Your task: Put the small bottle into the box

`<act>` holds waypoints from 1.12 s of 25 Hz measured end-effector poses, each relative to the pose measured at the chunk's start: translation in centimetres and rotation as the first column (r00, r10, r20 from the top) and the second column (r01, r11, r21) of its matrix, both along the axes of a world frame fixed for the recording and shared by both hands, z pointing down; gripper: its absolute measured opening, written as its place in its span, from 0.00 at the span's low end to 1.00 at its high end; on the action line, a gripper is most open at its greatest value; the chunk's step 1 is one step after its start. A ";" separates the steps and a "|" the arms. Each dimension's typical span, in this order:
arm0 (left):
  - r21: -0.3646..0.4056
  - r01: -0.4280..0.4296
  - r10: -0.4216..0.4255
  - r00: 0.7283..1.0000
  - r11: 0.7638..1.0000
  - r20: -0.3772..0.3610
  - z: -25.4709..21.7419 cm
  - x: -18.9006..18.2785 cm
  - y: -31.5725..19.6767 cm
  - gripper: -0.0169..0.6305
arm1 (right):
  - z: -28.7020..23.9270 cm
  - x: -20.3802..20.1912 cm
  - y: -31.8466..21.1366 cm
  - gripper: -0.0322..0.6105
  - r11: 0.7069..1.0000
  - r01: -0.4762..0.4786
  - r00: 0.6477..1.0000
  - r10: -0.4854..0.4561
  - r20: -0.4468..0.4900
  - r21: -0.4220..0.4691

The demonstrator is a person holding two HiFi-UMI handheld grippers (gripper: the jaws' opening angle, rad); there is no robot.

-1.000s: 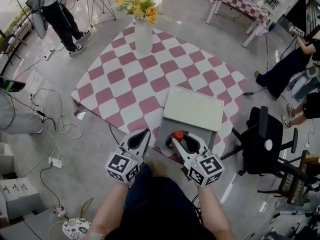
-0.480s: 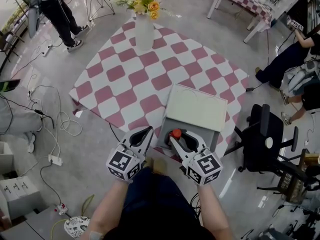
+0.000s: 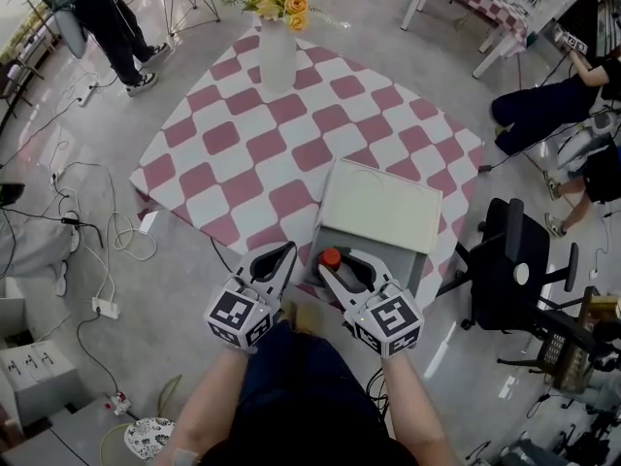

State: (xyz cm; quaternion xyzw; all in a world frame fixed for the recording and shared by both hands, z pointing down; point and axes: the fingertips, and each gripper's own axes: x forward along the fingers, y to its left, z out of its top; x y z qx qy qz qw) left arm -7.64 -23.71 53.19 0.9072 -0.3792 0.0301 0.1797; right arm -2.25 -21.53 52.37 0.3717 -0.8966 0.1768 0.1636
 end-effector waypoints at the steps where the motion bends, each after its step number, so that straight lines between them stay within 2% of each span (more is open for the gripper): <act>1: 0.000 0.001 -0.001 1.000 1.000 -0.001 0.0 0.0 0.0 0.04 | 0.0 -0.1 0.0 0.27 1.000 0.007 1.000 -0.007 -0.002 0.001; 16: -0.004 0.024 -0.024 1.000 1.000 -0.002 0.2 -0.9 -0.1 0.04 | 0.6 -1.3 0.1 0.28 0.996 0.092 0.994 -0.091 -0.057 0.014; 28: 0.002 0.006 -0.006 1.000 1.000 -0.008 -0.2 -0.2 0.0 0.04 | 0.5 -0.9 1.1 0.28 0.995 0.101 0.991 -0.099 -0.093 0.014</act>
